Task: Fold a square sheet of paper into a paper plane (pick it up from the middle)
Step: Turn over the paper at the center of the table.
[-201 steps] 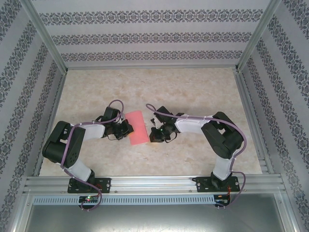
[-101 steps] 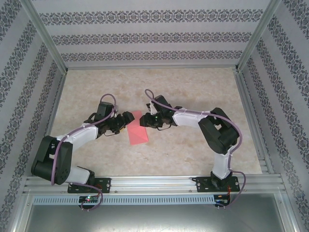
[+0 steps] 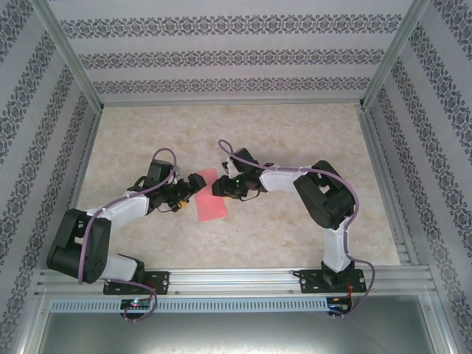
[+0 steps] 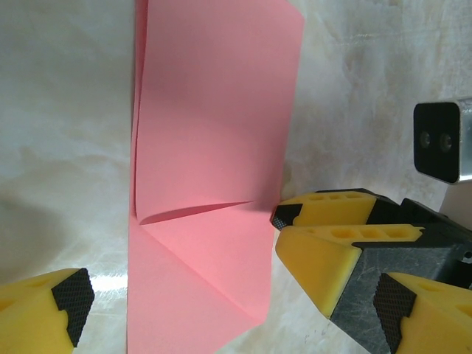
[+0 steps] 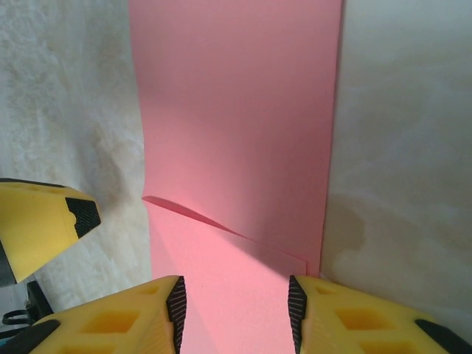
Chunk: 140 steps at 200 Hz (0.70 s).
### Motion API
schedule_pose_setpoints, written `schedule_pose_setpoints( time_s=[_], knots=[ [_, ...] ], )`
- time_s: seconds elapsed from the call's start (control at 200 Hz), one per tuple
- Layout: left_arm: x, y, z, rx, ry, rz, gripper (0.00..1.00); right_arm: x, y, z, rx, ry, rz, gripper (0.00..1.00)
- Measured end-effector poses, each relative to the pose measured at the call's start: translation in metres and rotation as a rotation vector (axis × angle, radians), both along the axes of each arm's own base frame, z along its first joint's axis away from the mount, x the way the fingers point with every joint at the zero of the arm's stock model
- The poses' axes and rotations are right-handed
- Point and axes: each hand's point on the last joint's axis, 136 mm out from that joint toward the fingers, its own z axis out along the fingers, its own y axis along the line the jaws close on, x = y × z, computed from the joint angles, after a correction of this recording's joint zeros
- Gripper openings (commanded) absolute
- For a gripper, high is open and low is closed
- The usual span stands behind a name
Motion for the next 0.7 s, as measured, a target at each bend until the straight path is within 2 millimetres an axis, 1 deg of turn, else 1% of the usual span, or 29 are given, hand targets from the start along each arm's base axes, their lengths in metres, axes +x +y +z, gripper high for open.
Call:
schedule_pose_setpoints(
  time_s=[0.1,0.265,0.57,0.654,0.699],
  knots=[
    [0.0,0.0,0.0,-0.002,0.0,-0.002,1.0,0.002,-0.001,0.0,-0.005,-0.012,-0.004,0.46],
    [-0.001,-0.001,0.0,-0.003,0.002,-0.003,1.0,0.005,-0.002,0.0,-0.007,-0.023,-0.006,0.44],
    [-0.003,-0.002,-0.001,-0.009,0.007,-0.009,1.0,0.011,-0.004,0.001,-0.005,-0.04,-0.019,0.45],
    [-0.002,-0.002,-0.001,-0.01,0.006,-0.009,1.0,0.011,-0.004,0.001,-0.008,-0.042,-0.021,0.45],
    [-0.002,-0.002,-0.001,-0.011,0.005,-0.009,1.0,0.011,-0.004,0.001,-0.008,-0.042,-0.02,0.42]
  ],
)
